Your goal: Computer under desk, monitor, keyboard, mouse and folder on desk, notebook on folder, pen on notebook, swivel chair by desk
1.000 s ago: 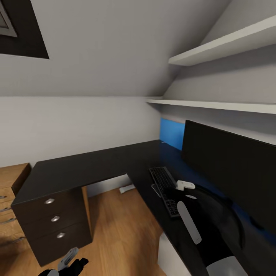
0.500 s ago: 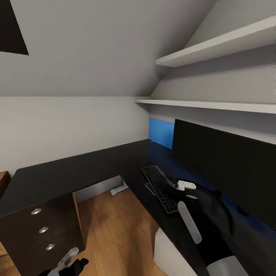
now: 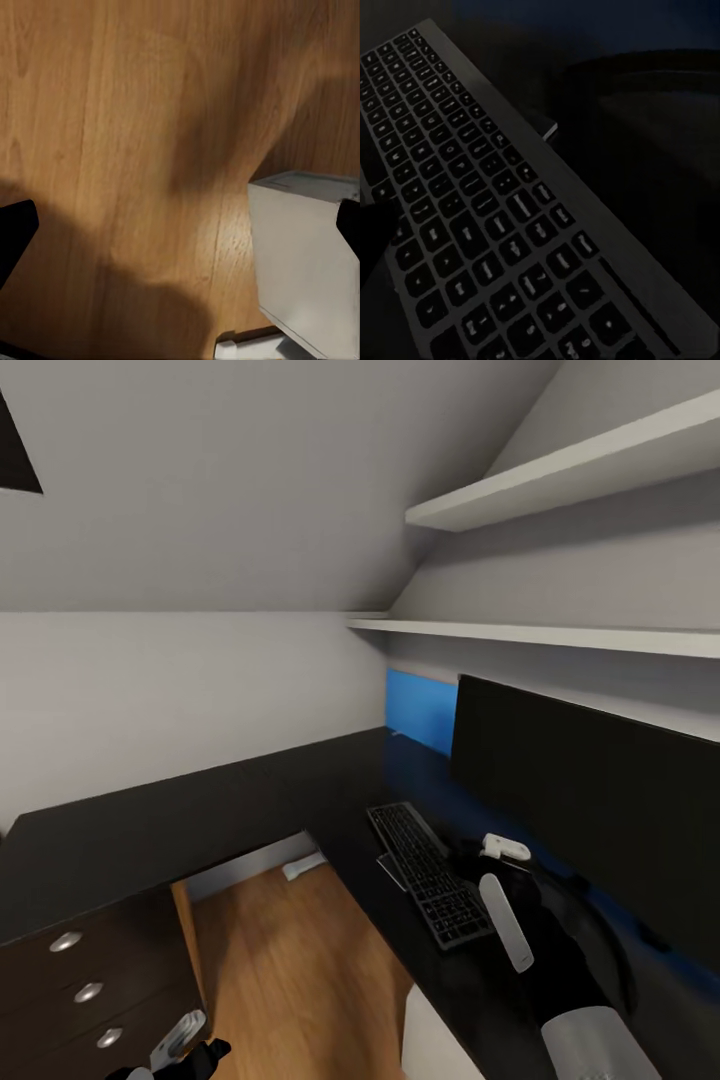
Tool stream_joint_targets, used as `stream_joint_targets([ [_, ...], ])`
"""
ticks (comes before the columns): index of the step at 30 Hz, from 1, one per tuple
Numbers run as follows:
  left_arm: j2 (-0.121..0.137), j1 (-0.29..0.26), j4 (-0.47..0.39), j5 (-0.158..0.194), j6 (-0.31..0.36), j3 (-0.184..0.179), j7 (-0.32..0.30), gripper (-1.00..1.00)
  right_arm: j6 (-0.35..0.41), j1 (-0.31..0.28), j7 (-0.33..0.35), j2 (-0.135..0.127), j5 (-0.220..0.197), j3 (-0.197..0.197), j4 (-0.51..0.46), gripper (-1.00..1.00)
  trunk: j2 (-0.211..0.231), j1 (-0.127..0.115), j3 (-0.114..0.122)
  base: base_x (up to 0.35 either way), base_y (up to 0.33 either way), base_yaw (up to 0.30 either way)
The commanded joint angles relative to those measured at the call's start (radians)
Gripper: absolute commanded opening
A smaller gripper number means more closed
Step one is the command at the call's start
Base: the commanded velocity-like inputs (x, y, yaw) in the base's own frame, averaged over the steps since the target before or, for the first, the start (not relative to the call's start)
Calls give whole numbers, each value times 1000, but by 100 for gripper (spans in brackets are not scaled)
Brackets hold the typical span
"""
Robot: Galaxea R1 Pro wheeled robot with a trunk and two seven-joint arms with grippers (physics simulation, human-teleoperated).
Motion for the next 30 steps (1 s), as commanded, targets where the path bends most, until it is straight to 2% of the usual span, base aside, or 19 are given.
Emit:
stream_joint_targets([
  [1,1,0,-2,11,0,-6,9,100,1,-2,-10,0,-11,-1,2,100,-1,1,-1,329,0,-2],
  [9,0,0,-1,11,0,-6,10,100,2,-6,-8,2,-20,-9,23,100,-1,1,-1,280,0,-1],
  [18,0,0,2,11,0,-6,10,100,1,-6,-9,5,-28,-12,50,100,-1,1,-1,54,0,0],
  [24,0,0,2,11,0,-6,10,100,1,-7,-8,6,-30,-38,81,100,-1,1,-1,10,0,0],
  [30,0,0,2,11,0,-6,10,100,0,-10,-7,6,-30,-47,93,100,-1,1,-1,129,0,0],
])
